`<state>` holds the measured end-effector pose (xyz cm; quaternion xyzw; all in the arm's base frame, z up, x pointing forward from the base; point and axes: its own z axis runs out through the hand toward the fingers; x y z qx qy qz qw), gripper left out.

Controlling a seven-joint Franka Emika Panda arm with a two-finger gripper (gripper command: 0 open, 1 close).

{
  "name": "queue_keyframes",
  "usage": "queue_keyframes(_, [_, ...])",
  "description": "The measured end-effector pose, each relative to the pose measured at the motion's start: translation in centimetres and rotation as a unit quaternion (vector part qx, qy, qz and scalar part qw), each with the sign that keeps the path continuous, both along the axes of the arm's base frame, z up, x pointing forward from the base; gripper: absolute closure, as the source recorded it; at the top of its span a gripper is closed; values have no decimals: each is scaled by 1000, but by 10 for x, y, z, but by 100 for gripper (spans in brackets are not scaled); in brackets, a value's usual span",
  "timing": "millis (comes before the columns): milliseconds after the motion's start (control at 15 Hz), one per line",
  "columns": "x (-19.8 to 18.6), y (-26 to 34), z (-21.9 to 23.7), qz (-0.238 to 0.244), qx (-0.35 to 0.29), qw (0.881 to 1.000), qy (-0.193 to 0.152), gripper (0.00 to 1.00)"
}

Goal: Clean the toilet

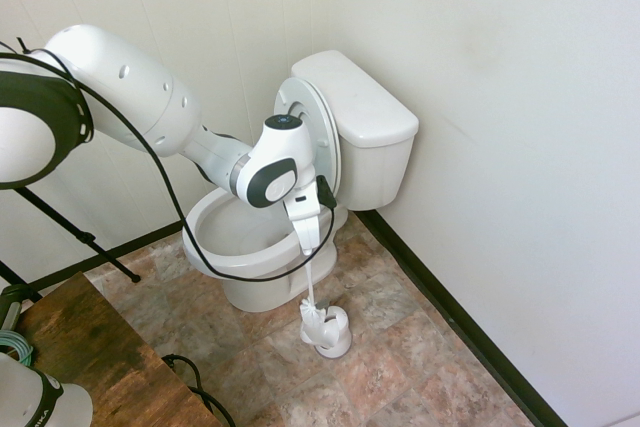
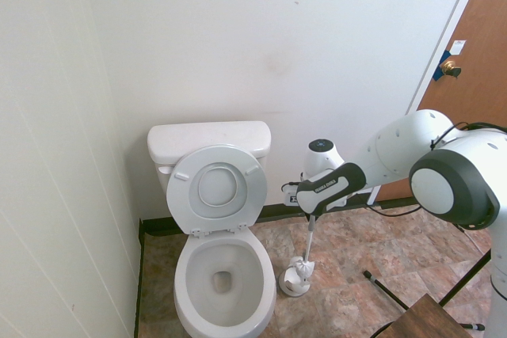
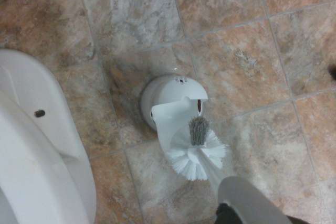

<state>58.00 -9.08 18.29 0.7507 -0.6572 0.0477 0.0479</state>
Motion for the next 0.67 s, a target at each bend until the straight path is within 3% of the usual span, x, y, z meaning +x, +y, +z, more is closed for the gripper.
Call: queue_keyframes(667, [32,-17,-76,-45,5,999,1,100])
